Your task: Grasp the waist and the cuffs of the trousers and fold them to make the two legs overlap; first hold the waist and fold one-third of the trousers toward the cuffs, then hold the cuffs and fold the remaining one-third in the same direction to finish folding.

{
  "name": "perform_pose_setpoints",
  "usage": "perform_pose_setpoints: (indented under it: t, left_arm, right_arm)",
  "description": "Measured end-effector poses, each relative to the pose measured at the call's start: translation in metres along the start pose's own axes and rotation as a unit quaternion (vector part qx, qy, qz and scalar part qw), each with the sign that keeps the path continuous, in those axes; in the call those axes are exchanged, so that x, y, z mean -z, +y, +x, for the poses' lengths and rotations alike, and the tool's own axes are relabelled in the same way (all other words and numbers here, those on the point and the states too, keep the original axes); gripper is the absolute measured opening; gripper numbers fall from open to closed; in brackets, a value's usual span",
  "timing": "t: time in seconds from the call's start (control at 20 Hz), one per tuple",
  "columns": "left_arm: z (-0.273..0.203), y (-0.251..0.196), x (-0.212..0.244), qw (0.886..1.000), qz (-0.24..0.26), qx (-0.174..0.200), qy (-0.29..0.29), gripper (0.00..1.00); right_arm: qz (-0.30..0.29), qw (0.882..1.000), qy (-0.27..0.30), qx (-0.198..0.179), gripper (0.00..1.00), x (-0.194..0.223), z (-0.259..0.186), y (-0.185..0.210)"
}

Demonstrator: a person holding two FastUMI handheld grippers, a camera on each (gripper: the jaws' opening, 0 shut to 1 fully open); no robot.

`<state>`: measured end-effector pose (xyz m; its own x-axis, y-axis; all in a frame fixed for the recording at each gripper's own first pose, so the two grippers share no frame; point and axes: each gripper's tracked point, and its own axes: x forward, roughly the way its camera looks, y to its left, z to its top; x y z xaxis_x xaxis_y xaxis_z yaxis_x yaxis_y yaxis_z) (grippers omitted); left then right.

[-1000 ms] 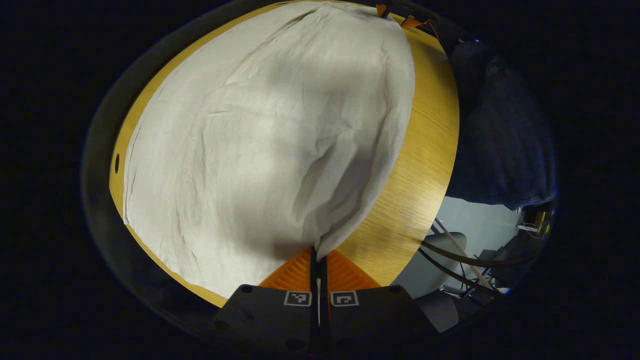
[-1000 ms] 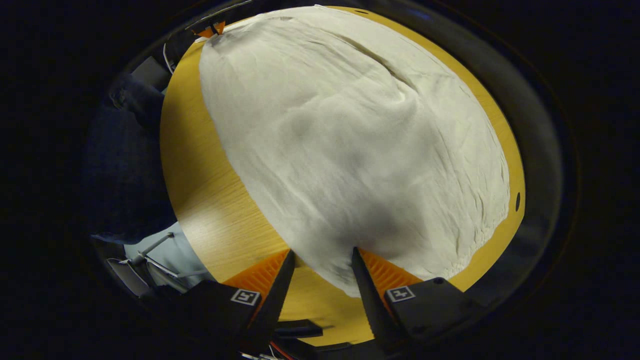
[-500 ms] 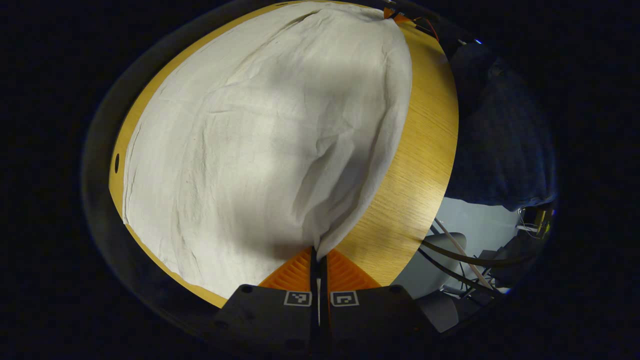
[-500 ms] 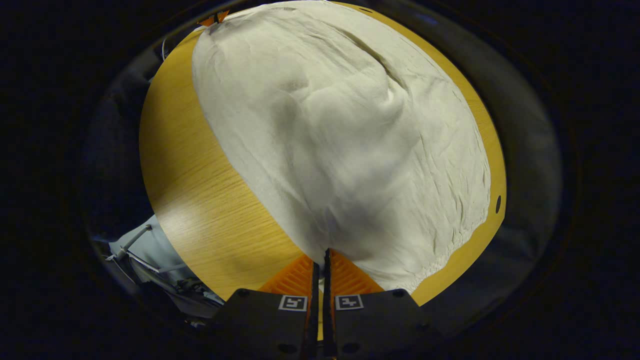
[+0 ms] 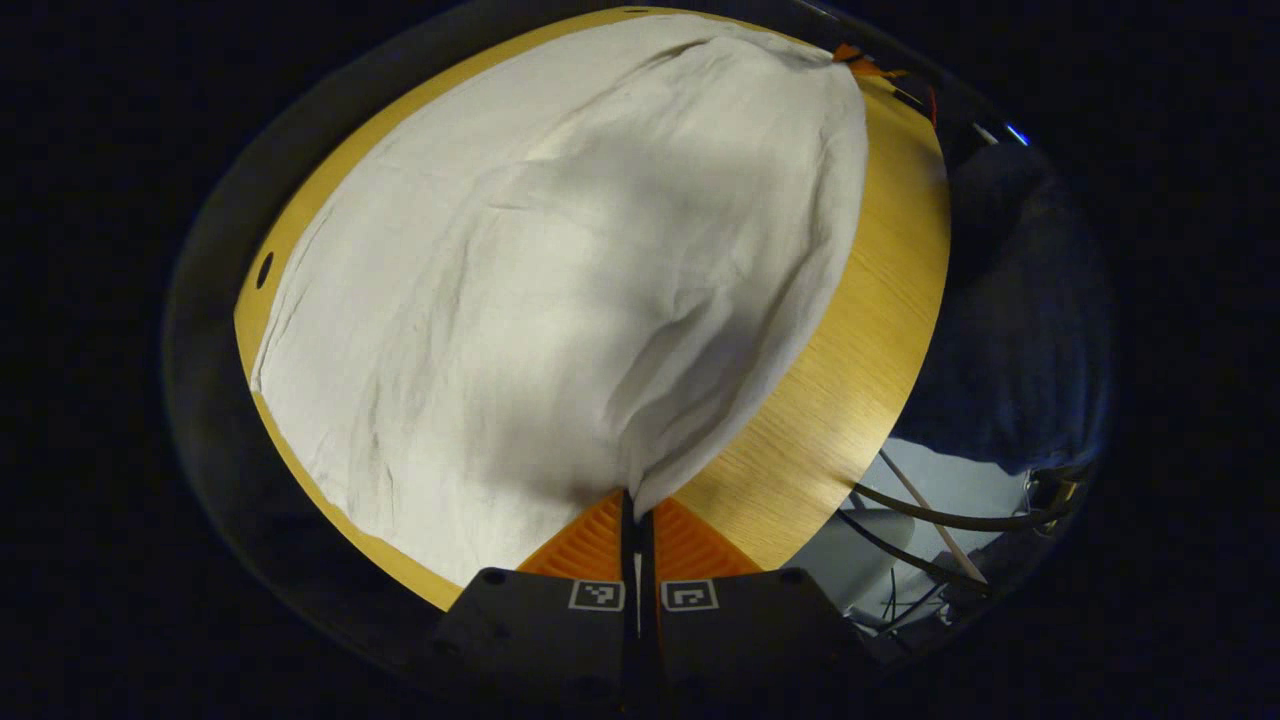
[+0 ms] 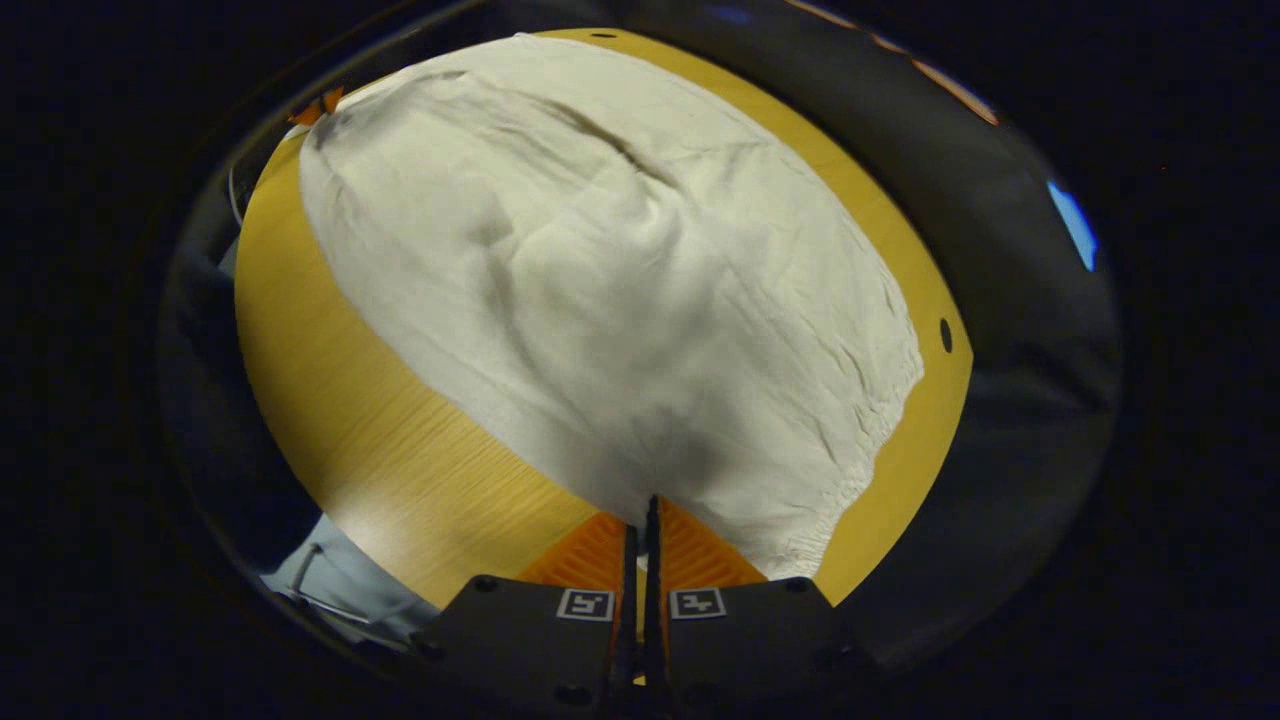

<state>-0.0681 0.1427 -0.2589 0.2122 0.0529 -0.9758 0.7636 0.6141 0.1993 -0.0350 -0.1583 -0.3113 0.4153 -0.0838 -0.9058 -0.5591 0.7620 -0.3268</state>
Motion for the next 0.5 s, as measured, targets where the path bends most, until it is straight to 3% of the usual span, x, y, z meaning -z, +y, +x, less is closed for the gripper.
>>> perform_pose_setpoints:
  t: [0.25, 0.5]
  left_arm:
    - [-0.043, 0.061, -0.050, 0.990, -0.069, -0.103, -0.071, 0.00]
    - [-0.078, 0.137, -0.125, 0.952, -0.187, -0.178, -0.165, 0.00]
  right_arm:
    - [0.143, 0.986, -0.065, 0.060, 0.06, -0.041, -0.026, -0.039]
    - [0.242, 0.958, -0.129, 0.088, 0.06, -0.088, -0.040, -0.077]
